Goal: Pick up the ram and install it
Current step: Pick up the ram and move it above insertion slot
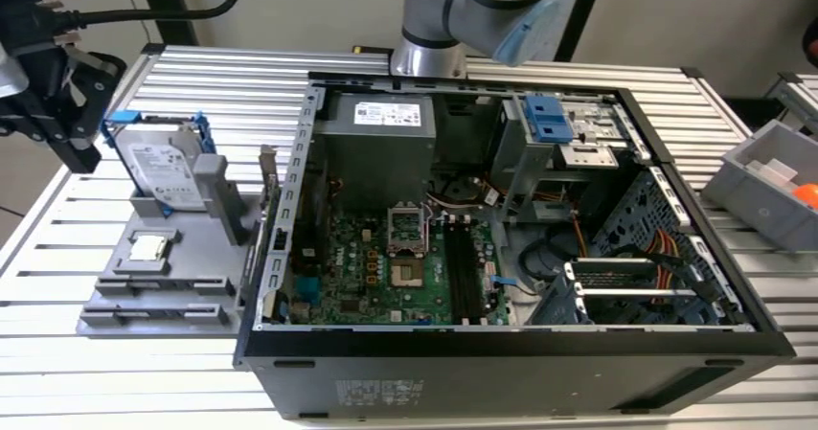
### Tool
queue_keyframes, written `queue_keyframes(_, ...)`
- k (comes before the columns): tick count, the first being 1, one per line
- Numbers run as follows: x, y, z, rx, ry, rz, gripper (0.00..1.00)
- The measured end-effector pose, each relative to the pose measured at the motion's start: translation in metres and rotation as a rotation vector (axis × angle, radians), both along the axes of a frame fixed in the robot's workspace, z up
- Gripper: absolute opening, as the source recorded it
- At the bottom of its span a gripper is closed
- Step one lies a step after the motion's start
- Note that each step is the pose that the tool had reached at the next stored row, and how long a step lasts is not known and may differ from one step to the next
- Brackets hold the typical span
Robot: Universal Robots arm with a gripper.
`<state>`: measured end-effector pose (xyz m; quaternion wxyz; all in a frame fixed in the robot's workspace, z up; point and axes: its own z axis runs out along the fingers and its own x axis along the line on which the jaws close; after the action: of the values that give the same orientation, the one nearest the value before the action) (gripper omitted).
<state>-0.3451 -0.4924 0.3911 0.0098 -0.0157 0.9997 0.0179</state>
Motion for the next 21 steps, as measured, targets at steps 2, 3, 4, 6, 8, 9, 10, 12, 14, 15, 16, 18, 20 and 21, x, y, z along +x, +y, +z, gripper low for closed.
queue_keyframes(2,-0.0001,-0.0002,0.0,-0.0003,0.0002,-0.019,0.0)
queue_keyframes(3,-0.0001,-0.0004,-0.0001,-0.0003,0.0001,-0.03,0.0)
queue_keyframes(4,-0.0002,-0.0008,-0.0002,-0.0002,0.0001,-0.039,0.0)
queue_keyframes(6,-0.0001,-0.0023,-0.0001,-0.0002,0.0002,-0.057,0.0)
queue_keyframes(8,-0.0001,-0.0042,-0.0001,-0.0005,0.0011,-0.067,0.0)
queue_keyframes(9,-0.0001,-0.0045,-0.0001,-0.0004,0.0012,-0.067,0.0)
queue_keyframes(10,-0.0001,-0.0051,-0.0002,-0.0003,0.0012,-0.067,0.0)
queue_keyframes(12,-0.0001,-0.0065,-0.0001,-0.0004,0.0025,-0.067,0.0)
queue_keyframes(14,-0.0001,-0.0065,-0.0001,-0.0005,0.0052,-0.067,0.0)
queue_keyframes(15,-0.0001,-0.0065,-0.0001,-0.0005,0.0054,-0.067,0.0)
queue_keyframes(16,-0.0001,-0.0066,-0.0001,-0.0005,0.0053,-0.067,0.0)
queue_keyframes(18,-0.0001,-0.0066,-0.0001,-0.0004,0.0054,-0.067,0.0)
queue_keyframes(20,-0.0001,-0.0067,-0.0001,-0.0004,0.0053,-0.067,0.0)
queue_keyframes(21,-0.0001,-0.0067,-0.0001,-0.0005,0.0054,-0.067,0.0)
